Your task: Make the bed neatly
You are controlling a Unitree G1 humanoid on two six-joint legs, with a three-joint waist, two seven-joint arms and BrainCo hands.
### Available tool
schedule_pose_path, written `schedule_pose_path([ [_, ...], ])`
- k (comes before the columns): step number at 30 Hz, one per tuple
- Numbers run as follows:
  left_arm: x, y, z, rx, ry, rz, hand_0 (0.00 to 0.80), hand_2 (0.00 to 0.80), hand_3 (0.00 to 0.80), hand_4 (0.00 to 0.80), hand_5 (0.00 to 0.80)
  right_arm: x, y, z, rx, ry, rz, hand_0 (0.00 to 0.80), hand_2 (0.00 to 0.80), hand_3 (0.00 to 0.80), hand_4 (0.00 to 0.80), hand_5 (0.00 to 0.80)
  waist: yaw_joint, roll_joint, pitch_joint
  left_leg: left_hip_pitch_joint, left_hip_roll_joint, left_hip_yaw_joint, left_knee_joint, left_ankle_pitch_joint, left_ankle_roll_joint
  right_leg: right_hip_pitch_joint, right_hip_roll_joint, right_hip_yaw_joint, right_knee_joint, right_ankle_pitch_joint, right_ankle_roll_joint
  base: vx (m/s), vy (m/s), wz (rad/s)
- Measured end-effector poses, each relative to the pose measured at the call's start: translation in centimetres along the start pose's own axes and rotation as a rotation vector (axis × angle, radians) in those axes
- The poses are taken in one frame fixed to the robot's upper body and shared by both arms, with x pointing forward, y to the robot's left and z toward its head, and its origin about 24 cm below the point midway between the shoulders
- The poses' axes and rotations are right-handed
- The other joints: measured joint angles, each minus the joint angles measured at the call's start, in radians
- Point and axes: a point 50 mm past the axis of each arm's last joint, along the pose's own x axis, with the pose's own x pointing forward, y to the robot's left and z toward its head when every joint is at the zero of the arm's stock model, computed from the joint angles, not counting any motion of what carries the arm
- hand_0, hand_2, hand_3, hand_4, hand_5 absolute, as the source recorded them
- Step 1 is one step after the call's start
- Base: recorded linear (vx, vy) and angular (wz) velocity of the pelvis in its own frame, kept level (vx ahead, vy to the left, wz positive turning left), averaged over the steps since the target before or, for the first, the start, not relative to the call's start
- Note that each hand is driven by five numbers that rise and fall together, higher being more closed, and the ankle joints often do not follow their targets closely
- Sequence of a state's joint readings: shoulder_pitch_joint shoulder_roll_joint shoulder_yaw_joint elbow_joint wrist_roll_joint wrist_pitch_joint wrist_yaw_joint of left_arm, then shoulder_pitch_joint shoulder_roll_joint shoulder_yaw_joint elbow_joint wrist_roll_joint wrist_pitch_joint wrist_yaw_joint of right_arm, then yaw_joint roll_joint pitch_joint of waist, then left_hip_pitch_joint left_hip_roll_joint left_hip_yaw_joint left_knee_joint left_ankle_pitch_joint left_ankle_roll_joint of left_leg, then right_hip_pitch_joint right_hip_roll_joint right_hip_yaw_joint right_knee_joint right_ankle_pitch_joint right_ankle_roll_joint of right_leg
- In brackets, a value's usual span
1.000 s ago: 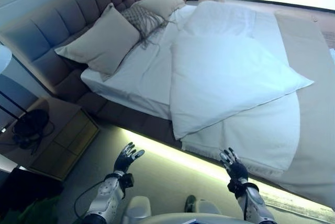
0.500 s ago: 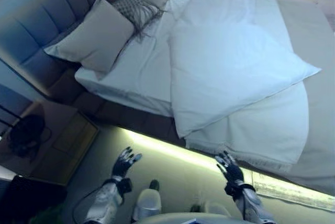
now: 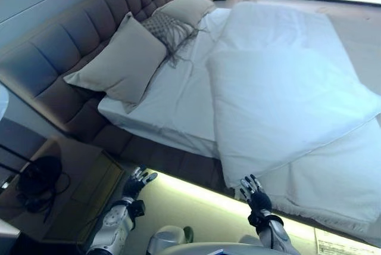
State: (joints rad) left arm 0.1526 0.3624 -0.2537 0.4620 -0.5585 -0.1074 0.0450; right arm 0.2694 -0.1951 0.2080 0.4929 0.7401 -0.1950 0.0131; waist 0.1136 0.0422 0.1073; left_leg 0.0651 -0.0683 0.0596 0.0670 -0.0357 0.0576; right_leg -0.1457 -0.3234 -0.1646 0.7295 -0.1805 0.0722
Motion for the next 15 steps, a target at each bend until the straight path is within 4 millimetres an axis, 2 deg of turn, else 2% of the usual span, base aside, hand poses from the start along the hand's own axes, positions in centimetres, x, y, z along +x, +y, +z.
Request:
schedule_pose_path([
  [1, 0.0, 0.1, 0.0, 0.003, 0.004, 0.008, 0.000, 0.000, 0.000, 0.000, 0.000, 0.0, -0.2, 0.0, -0.005, 0.004, -0.005, 0.000, 0.000, 0.000, 0.000, 0.000, -0.009, 0.000, -0.002, 0.011, 0.003, 0.002, -0.010, 0.000, 0.000, 0.000, 0.012, -0.013, -0.088, -0.013, 0.025, 0.253, -0.192, -0.25],
  [3, 0.3, 0.1, 0.2, 0.004, 0.004, 0.021, 0.000, 0.000, 0.000, 0.000, 0.000, 0.1, -0.7, -0.1, -0.018, 0.018, -0.016, 0.000, 0.000, 0.000, 0.000, 0.000, -0.025, -0.017, -0.006, 0.015, 0.003, 0.009, -0.023, -0.006, -0.004, -0.037, 0.035, -0.018, -0.275, 0.009, 0.066, 0.291, -0.196, -0.21],
  [5, 0.5, 0.0, 0.2, 0.000, 0.007, 0.023, 0.000, 0.000, 0.000, 0.000, 0.000, 0.2, -1.3, -0.4, -0.029, 0.039, -0.021, 0.000, 0.000, 0.000, 0.000, 0.000, -0.048, -0.040, -0.004, 0.017, -0.001, 0.012, -0.031, -0.015, -0.004, -0.080, 0.043, -0.018, -0.433, 0.086, 0.116, 0.301, -0.142, -0.06],
  [6, 0.4, 0.0, -0.1, -0.003, 0.018, 0.024, 0.000, 0.000, 0.000, 0.000, 0.000, 0.2, -1.5, -0.5, -0.030, 0.045, -0.023, 0.000, 0.000, 0.000, 0.000, 0.000, -0.051, -0.052, -0.003, 0.029, -0.005, 0.014, -0.041, -0.019, -0.008, -0.097, 0.043, -0.018, -0.501, 0.136, 0.128, 0.263, -0.119, -0.04],
  [8, -0.1, 0.2, -1.0, -0.009, 0.043, 0.028, 0.000, 0.000, 0.000, 0.000, 0.000, 0.1, -1.9, -0.7, -0.026, 0.054, -0.033, 0.000, 0.000, 0.000, 0.000, 0.000, -0.051, -0.076, -0.003, 0.045, -0.011, 0.012, -0.047, -0.032, -0.029, -0.102, 0.040, -0.019, -0.603, 0.180, 0.136, 0.249, -0.106, 0.05],
  [9, -0.5, 0.2, -1.6, -0.016, 0.061, 0.028, 0.000, 0.000, 0.000, 0.000, 0.000, 0.0, -2.2, -0.7, -0.022, 0.054, -0.041, 0.000, 0.000, 0.000, 0.000, 0.000, -0.051, -0.079, -0.004, 0.059, -0.006, -0.008, -0.055, -0.038, -0.039, -0.097, 0.043, -0.022, -0.601, 0.226, 0.125, 0.276, -0.103, 0.28],
  [10, -0.8, 0.1, -2.2, -0.025, 0.077, 0.022, 0.000, 0.000, 0.000, 0.000, 0.000, 0.0, -2.7, -0.7, -0.016, 0.051, -0.054, 0.000, 0.000, 0.000, 0.000, 0.000, -0.050, -0.077, -0.004, 0.071, 0.009, -0.028, -0.061, -0.045, -0.050, -0.083, 0.063, -0.032, -0.603, 0.243, 0.122, 0.300, -0.106, 0.30],
  [12, -1.2, -0.1, -2.7, -0.042, 0.087, 0.010, 0.000, 0.000, 0.000, 0.000, 0.000, -0.1, -3.6, -0.2, -0.017, 0.040, -0.070, 0.000, 0.000, 0.000, 0.000, 0.000, -0.039, -0.050, 0.002, 0.084, 0.035, -0.047, -0.041, -0.061, -0.061, -0.066, 0.097, -0.040, -0.596, 0.249, 0.115, 0.318, -0.124, 0.18],
  [15, -1.5, 0.2, -3.0, -0.055, 0.092, 0.019, 0.000, 0.000, 0.000, 0.000, 0.000, 0.0, -3.9, 0.3, -0.039, 0.034, -0.044, 0.000, 0.000, 0.000, 0.000, 0.000, -0.038, -0.047, 0.003, 0.083, 0.065, -0.063, -0.001, -0.101, -0.106, -0.065, 0.117, -0.051, -0.536, 0.264, 0.074, 0.329, -0.204, 0.12],
])
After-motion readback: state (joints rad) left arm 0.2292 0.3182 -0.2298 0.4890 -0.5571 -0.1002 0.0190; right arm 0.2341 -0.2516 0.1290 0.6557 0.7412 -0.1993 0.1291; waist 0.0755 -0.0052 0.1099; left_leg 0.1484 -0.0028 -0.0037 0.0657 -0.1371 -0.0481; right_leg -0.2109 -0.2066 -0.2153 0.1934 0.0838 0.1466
